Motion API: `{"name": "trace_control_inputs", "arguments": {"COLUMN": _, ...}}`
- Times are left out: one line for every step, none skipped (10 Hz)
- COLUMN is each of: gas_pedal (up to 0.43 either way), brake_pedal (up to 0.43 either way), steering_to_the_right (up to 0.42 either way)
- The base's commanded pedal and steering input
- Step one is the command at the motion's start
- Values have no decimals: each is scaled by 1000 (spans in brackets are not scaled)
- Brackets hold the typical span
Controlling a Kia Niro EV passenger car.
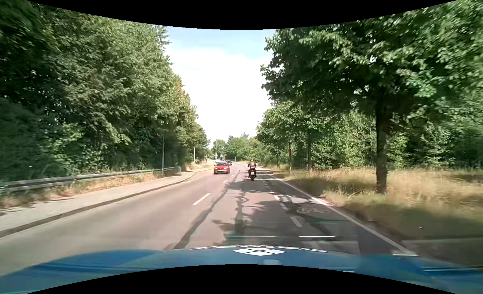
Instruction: Follow the waypoints while adhering to traffic rules and regulations
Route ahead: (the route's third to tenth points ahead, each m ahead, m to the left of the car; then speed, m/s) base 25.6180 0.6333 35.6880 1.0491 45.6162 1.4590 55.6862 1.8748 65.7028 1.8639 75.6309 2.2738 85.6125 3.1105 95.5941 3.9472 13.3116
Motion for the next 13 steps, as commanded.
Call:
{"name": "trace_control_inputs", "arguments": {"gas_pedal": 8, "brake_pedal": 0, "steering_to_the_right": -4}}
{"name": "trace_control_inputs", "arguments": {"gas_pedal": 8, "brake_pedal": 0, "steering_to_the_right": -4}}
{"name": "trace_control_inputs", "arguments": {"gas_pedal": 8, "brake_pedal": 0, "steering_to_the_right": -4}}
{"name": "trace_control_inputs", "arguments": {"gas_pedal": 0, "brake_pedal": 0, "steering_to_the_right": -4}}
{"name": "trace_control_inputs", "arguments": {"gas_pedal": 0, "brake_pedal": 0, "steering_to_the_right": -4}}
{"name": "trace_control_inputs", "arguments": {"gas_pedal": 0, "brake_pedal": 0, "steering_to_the_right": -3}}
{"name": "trace_control_inputs", "arguments": {"gas_pedal": 0, "brake_pedal": 0, "steering_to_the_right": -3}}
{"name": "trace_control_inputs", "arguments": {"gas_pedal": 0, "brake_pedal": 0, "steering_to_the_right": -4}}
{"name": "trace_control_inputs", "arguments": {"gas_pedal": 0, "brake_pedal": 0, "steering_to_the_right": -4}}
{"name": "trace_control_inputs", "arguments": {"gas_pedal": 0, "brake_pedal": 0, "steering_to_the_right": -3}}
{"name": "trace_control_inputs", "arguments": {"gas_pedal": 0, "brake_pedal": 0, "steering_to_the_right": -3}}
{"name": "trace_control_inputs", "arguments": {"gas_pedal": 0, "brake_pedal": 0, "steering_to_the_right": -3}}
{"name": "trace_control_inputs", "arguments": {"gas_pedal": 0, "brake_pedal": 0, "steering_to_the_right": -2}}
